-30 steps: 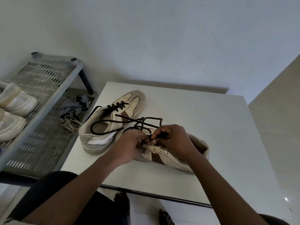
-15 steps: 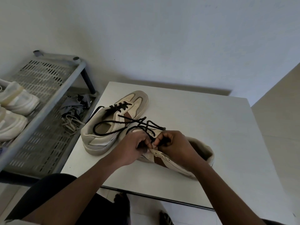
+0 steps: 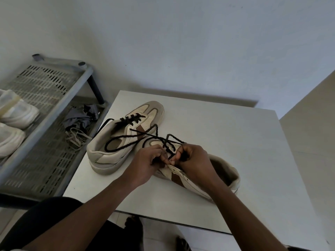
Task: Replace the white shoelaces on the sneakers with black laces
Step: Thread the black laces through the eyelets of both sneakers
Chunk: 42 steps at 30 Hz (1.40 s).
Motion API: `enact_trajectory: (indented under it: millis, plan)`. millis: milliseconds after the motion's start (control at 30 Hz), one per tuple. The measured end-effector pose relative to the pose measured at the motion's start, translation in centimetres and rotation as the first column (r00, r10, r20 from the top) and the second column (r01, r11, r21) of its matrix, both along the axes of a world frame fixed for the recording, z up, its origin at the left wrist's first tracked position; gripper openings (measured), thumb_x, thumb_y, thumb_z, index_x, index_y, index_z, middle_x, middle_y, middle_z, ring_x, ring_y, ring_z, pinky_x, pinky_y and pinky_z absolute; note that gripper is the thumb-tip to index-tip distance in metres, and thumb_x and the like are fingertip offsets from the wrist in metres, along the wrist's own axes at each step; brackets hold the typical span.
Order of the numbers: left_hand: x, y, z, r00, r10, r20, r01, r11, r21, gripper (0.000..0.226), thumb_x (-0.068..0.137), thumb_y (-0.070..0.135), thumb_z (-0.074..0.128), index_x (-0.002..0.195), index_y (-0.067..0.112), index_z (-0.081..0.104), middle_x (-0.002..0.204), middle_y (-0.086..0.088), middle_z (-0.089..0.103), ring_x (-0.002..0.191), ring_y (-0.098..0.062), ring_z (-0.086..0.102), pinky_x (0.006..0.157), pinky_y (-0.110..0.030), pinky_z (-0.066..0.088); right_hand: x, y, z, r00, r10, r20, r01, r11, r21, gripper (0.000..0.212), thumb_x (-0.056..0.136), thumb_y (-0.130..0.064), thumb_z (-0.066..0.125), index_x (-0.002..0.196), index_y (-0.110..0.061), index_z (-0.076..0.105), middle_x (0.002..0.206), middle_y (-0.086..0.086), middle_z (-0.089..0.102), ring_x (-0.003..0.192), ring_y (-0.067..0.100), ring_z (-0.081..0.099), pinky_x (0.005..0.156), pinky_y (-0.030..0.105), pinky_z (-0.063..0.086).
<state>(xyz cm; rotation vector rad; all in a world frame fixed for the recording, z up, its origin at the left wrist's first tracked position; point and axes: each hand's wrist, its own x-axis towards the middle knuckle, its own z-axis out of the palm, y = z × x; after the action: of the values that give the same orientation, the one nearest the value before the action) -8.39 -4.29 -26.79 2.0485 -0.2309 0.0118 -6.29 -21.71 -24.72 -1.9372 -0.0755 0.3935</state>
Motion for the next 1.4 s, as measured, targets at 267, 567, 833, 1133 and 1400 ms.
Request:
enact_trajectory:
  millis: [267,567,833,1133,1400]
  plan:
    - [0.0,-0.1,-0.5,0.999,0.017,0.032,-0.019,0.997,0.070,0.022,0.071,-0.014,0.070,0.070,0.008,0.068,0.080,0.006,0.064,0.078,-0.011,0.064,0.068,-0.017,0.049,0.0,0.4,-0.3,0.997,0.005,0.074,0.000,0.998,-0.065,0.028,0.077,0.001,0.075,0.069,-0.020,0.059,0.077,0.003,0.070,0.074,0.011,0.068,0.071,0.030,0.058]
    - [-0.3,0.5,-0.1,0.975,-0.128,0.181,0.072,0.954,0.289,0.026,0.064,-0.013,0.075,0.078,0.007,0.068,0.082,0.004,0.064,0.072,0.003,0.057,0.063,-0.002,0.039,0.7,-1.4,0.4,0.952,0.291,0.091,-0.273,0.947,-0.167,0.020,0.081,0.001,0.069,0.078,-0.019,0.067,0.084,-0.003,0.072,0.080,0.005,0.068,0.079,0.024,0.056]
    - [-2.8,-0.7,-2.5,0.941,0.164,0.296,-0.216,0.965,0.152,0.022,0.070,-0.012,0.076,0.078,0.008,0.070,0.090,0.006,0.066,0.084,0.001,0.063,0.074,-0.014,0.051,0.4,-1.0,-0.5,0.974,0.187,0.128,-0.184,0.982,-0.035,0.032,0.083,0.010,0.062,0.070,-0.019,0.059,0.077,0.008,0.071,0.076,0.015,0.071,0.076,0.039,0.060]
    - [-3.2,-1.3,-3.6,0.920,0.247,0.304,-0.275,0.960,0.054,0.023,0.070,-0.013,0.075,0.074,0.007,0.066,0.092,0.006,0.060,0.088,-0.010,0.064,0.072,-0.017,0.050,0.4,-0.2,-1.3,0.912,0.311,0.267,-0.249,0.938,-0.240,0.040,0.079,-0.003,0.063,0.069,-0.034,0.040,0.077,-0.001,0.068,0.077,0.014,0.064,0.072,0.043,0.053]
    - [-3.2,-1.4,-3.9,0.919,0.275,0.284,-0.275,0.961,-0.039,0.022,0.074,0.003,0.069,0.076,0.023,0.060,0.097,0.014,0.058,0.091,-0.012,0.063,0.071,-0.024,0.052,0.5,-0.2,-1.3,0.904,0.324,0.279,-0.257,0.934,-0.249,0.037,0.077,-0.006,0.066,0.070,-0.032,0.040,0.075,-0.001,0.066,0.073,0.014,0.061,0.069,0.041,0.052]
